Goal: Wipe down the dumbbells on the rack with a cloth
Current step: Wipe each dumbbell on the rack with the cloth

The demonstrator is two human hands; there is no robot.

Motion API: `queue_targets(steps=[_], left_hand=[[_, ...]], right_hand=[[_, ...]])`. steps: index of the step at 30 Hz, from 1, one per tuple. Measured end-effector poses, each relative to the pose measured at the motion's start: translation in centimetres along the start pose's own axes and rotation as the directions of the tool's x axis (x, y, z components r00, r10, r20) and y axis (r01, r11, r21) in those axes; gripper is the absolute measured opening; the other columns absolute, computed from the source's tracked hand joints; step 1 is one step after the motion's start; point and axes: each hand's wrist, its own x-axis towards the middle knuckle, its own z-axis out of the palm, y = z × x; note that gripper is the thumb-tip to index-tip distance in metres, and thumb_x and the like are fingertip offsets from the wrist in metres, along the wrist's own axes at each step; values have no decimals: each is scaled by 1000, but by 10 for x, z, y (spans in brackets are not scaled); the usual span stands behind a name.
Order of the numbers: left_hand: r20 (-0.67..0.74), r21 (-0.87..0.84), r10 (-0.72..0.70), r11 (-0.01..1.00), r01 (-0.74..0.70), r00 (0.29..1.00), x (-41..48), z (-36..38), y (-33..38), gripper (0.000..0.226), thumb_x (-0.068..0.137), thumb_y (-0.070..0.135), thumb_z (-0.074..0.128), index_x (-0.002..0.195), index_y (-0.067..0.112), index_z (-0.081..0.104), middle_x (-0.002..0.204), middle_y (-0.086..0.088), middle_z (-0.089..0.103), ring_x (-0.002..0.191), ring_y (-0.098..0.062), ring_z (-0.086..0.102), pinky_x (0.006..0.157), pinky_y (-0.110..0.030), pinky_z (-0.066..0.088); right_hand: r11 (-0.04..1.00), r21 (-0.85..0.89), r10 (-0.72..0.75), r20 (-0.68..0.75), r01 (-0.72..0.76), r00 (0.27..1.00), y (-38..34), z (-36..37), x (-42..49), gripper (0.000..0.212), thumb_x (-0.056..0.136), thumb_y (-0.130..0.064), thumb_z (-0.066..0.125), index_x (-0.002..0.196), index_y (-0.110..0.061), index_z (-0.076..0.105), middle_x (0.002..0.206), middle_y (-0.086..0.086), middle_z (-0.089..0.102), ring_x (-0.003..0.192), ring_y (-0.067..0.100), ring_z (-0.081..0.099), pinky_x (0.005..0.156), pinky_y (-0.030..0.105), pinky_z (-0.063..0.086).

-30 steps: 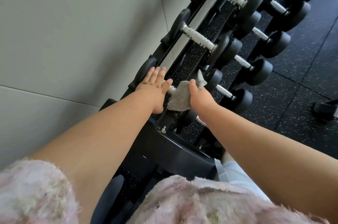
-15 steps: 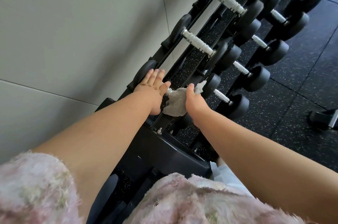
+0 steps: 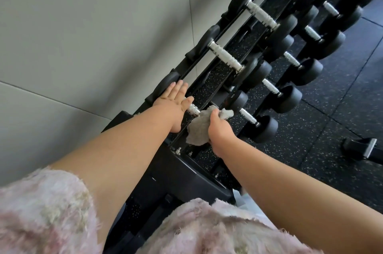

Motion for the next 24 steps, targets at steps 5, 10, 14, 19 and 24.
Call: queue_targets(steps=[5, 10, 14, 19, 24], left_hand=[[-19, -13, -13, 1000, 13, 1000, 0, 3, 2, 109, 92, 39, 57, 163, 25, -25, 159, -23, -47, 145, -42, -46, 121, -55, -28], [-150, -125, -29, 992, 11, 988, -11, 11, 8, 97, 97, 38, 48, 165, 21, -20, 169, -19, -30, 154, -39, -34, 124, -54, -23], [-220, -243, -85, 970, 29, 972, -40, 33, 18, 96, 103, 36, 42, 159, 11, -32, 166, -13, -39, 152, -30, -39, 128, -51, -18], [-187, -349, -25, 936, -43, 982, -74, 55, 51, 96, 105, 47, 41, 162, 7, -24, 170, -13, -31, 157, -30, -30, 130, -51, -8], [-260, -588, -94, 805, -80, 961, -93, 62, 98, 98, 104, 45, 50, 165, 9, -18, 175, -8, -19, 162, -23, -15, 130, -40, -10]], right_hand=[[947, -242, -215, 15, 213, 976, -24, -14, 16, 67, 108, -54, 30, 148, -2, 44, 142, 18, 54, 128, 37, 54, 101, 42, 43], [795, -360, -502, 62, 489, 863, 8, -7, 9, 54, 100, -59, 36, 139, -23, 47, 127, 1, 55, 107, 18, 60, 93, 39, 54], [597, -575, -619, 115, 560, 777, 4, -16, 4, 61, 98, -65, 26, 129, -20, 54, 122, -2, 50, 118, 21, 50, 111, 45, 42], [485, -700, -528, 244, 525, 813, -44, -13, -2, 60, 105, -63, 22, 102, -15, 59, 100, 6, 63, 106, 30, 61, 110, 48, 43], [589, -629, -427, 291, 508, 856, -79, 12, 12, 71, 108, -58, 23, 141, -4, 53, 128, 19, 64, 116, 35, 63, 95, 40, 49]])
